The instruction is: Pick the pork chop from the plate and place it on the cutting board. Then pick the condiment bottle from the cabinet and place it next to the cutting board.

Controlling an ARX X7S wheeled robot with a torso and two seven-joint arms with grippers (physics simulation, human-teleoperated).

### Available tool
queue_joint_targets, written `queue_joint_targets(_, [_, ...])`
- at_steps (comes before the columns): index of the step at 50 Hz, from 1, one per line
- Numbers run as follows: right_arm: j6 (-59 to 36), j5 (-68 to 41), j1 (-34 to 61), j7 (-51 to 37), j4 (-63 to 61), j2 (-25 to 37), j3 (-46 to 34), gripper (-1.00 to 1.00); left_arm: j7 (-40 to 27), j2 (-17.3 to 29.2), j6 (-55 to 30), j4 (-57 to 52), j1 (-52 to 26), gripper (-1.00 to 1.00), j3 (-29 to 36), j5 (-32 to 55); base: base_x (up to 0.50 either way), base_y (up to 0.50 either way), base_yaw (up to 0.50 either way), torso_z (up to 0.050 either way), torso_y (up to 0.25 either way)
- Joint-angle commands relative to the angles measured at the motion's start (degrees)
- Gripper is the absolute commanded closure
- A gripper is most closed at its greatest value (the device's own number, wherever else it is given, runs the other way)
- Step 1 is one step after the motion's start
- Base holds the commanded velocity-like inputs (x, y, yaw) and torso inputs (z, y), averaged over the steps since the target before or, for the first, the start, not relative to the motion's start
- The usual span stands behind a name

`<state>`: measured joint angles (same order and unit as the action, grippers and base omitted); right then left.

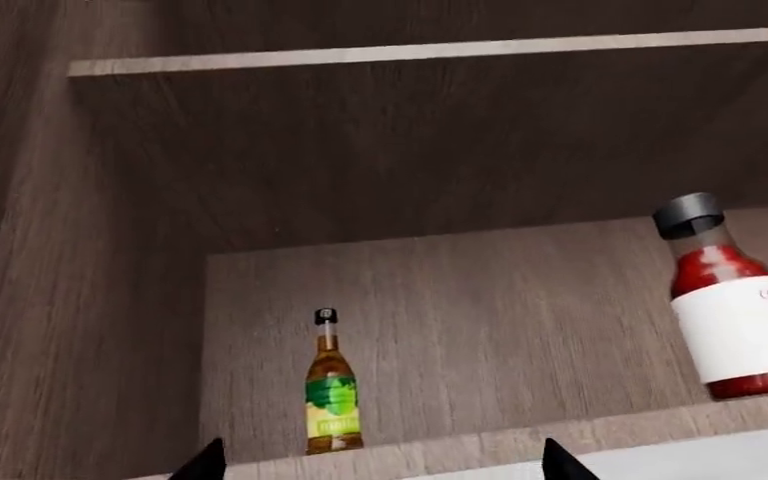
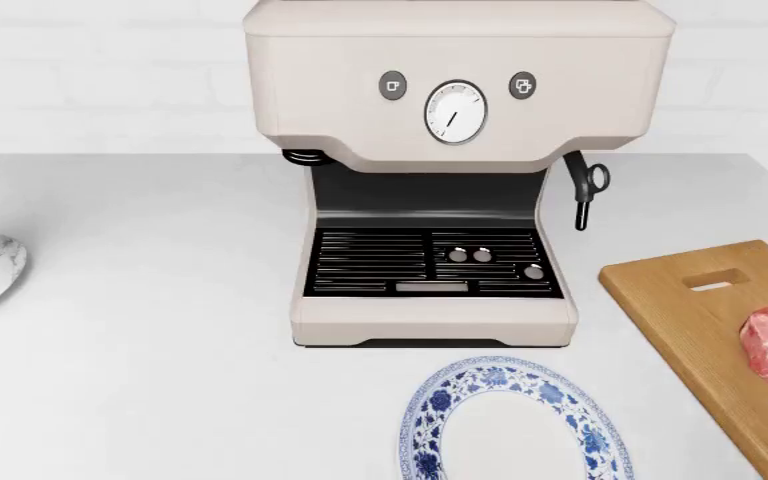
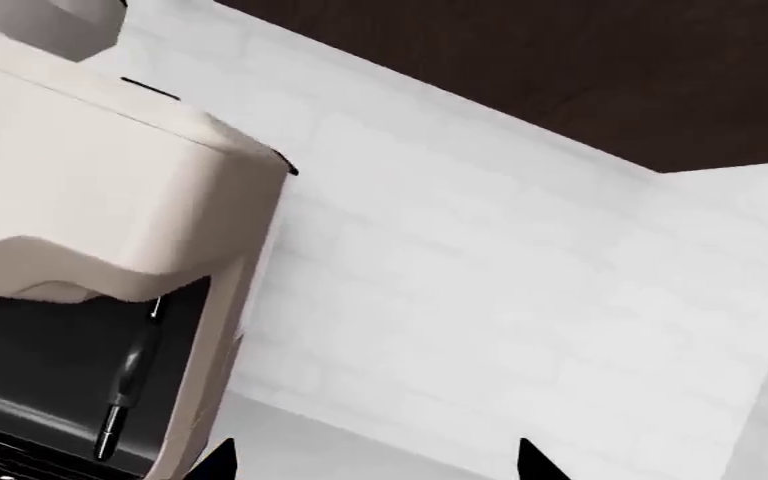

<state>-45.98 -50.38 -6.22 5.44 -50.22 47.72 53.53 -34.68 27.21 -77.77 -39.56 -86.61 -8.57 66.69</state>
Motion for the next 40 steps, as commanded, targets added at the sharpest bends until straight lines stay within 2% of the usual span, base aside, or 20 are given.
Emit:
queue_joint_targets(1, [-7.34,-24.68,4.36,-6.80,-1.78,7.21,23.43,-1.00,-3.58,0.48,-3.94,-1.78,-0.79,-1.00,-3.73,8.79,0.00,0.00,0.00,0.000,0.000])
queue_joint_targets(11, [-11.13,-44.71,1.81,-12.08,-2.42,11.28,42.06,-1.00,-3.62,1.00,-2.95,-1.50,-0.16,-1.00,-3.19,9.71,0.00,0.00,0.00,0.000,0.000])
queue_joint_targets(12, [-2.53,-48.67,-1.01,-20.68,-0.95,19.87,33.46,-1.00,-3.57,1.03,-2.83,-1.46,-0.13,-1.00,-3.09,9.71,0.00,0.00,0.00,0.000,0.000])
queue_joint_targets(13, [6.06,-48.05,-5.10,-29.27,1.40,28.47,24.87,-1.00,-3.62,1.04,-2.76,-1.42,-0.15,-1.00,-3.01,9.87,0.00,0.00,0.00,0.000,0.000])
queue_joint_targets(14, [14.66,-46.81,-7.91,-37.87,3.61,37.06,19.39,-1.00,-3.68,1.05,-2.72,-1.42,-0.20,-1.00,-2.92,10.08,0.00,0.00,0.00,0.000,0.000])
queue_joint_targets(15, [20.98,-45.50,-8.53,-42.90,4.14,42.28,18.70,-1.00,-3.74,1.06,-2.66,-1.41,-0.22,-1.00,-2.86,10.25,0.00,0.00,0.00,0.000,0.000])
queue_joint_targets(25, [22.86,-45.08,-6.73,-41.06,4.17,42.28,19.93,-1.00,-2.53,1.24,-1.29,-1.61,0.58,-1.00,-1.52,9.74,0.00,0.00,0.00,0.000,0.000])
queue_joint_targets(26, [14.27,-48.84,1.87,-49.65,12.76,33.69,11.33,-1.00,-2.57,1.23,-1.24,-1.62,0.60,-1.00,-1.43,9.90,0.00,0.00,0.00,0.000,0.000])
queue_joint_targets(27, [5.67,-43.02,10.46,-53.55,17.37,25.09,2.74,-1.00,-2.57,1.22,-1.17,-1.63,0.66,-1.00,-1.37,9.99,0.00,0.00,0.00,0.000,0.000])
queue_joint_targets(28, [-2.92,-50.44,19.06,-60.60,18.54,16.50,-5.85,-1.00,-2.47,1.23,-1.06,-1.66,0.76,-1.00,-1.28,9.99,0.00,0.00,0.00,0.000,0.000])
queue_joint_targets(30, [-20.11,-49.96,36.25,-61.16,20.36,-0.69,-23.04,-1.00,-2.13,1.30,-0.78,-1.71,1.02,-1.00,-1.01,9.74,0.00,0.00,0.00,0.000,0.000])
queue_joint_targets(36, [-20.15,-44.13,87.81,-57.55,26.71,-6.53,-73.13,-1.00,-1.40,1.63,-0.02,-1.90,2.10,-1.00,-0.69,9.40,0.00,0.00,0.00,0.000,0.000])
queue_joint_targets(40, [-19.59,-40.19,122.19,-54.44,31.22,-9.83,-74.73,-1.00,-1.20,2.05,0.38,-2.32,2.89,-1.00,-0.93,9.72,0.00,0.00,0.00,0.000,0.000])
